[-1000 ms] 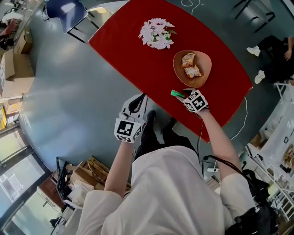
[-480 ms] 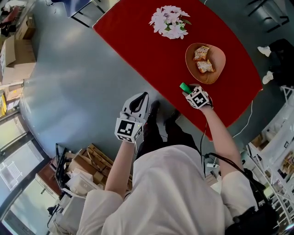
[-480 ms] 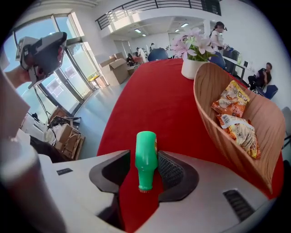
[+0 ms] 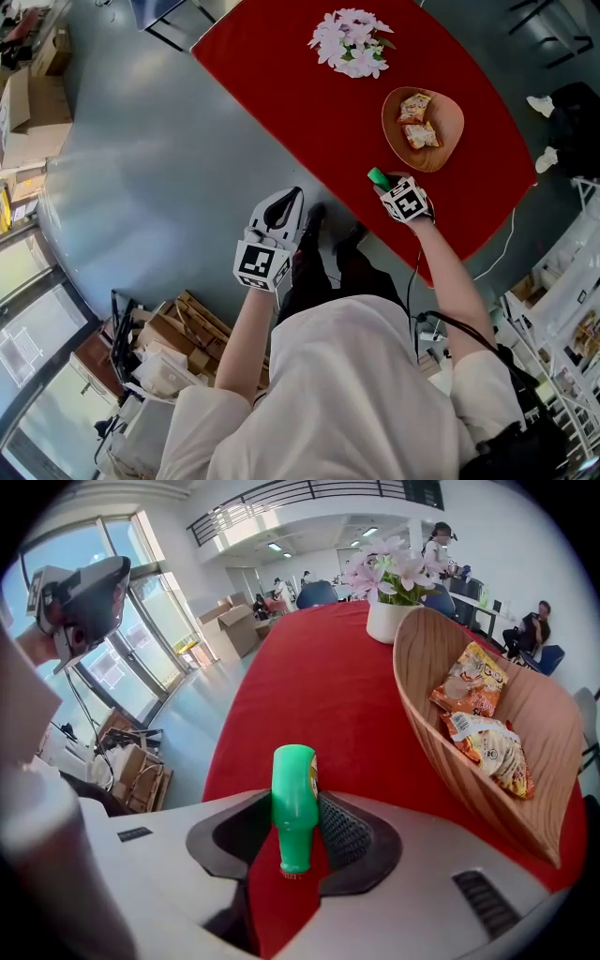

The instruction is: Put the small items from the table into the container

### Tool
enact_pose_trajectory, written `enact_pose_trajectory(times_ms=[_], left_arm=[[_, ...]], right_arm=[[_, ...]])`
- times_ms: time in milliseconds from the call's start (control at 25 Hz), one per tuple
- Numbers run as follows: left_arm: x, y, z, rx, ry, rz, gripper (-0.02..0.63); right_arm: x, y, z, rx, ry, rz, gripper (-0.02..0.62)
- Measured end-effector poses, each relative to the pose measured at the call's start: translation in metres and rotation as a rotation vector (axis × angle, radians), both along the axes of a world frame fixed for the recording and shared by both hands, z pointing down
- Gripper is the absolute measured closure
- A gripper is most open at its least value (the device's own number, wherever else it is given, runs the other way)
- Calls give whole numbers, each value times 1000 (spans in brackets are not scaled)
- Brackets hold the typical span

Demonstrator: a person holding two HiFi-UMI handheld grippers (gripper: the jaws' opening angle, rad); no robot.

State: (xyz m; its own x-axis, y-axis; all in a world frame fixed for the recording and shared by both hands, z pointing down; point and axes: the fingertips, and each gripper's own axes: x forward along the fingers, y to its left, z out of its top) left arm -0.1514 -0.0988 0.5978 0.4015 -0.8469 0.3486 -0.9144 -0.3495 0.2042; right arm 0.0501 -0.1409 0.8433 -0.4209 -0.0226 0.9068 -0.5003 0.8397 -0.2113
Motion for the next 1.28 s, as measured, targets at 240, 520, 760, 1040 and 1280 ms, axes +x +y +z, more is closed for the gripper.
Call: enact_pose_trajectory(times_ms=[240,520,760,1040,1280], left_arm=[[4,-8,-7,26,-1,10,600],[11,-20,-31,77,-4,30,600],[24,-38,-55,124,-8,56,600],[44,-60,-80,171,-11,89,600],[57,-69,-90,184,-15,107,600]], right_arm=[[-4,-11,-14,24,-26,7,430],[-8,-30,-54,78,-68,6,430],[9,-57,-87,129,-81,50,430],[46,-92,-115,181,-67,123,430],[70,-110,-124,201,-42,170,430]])
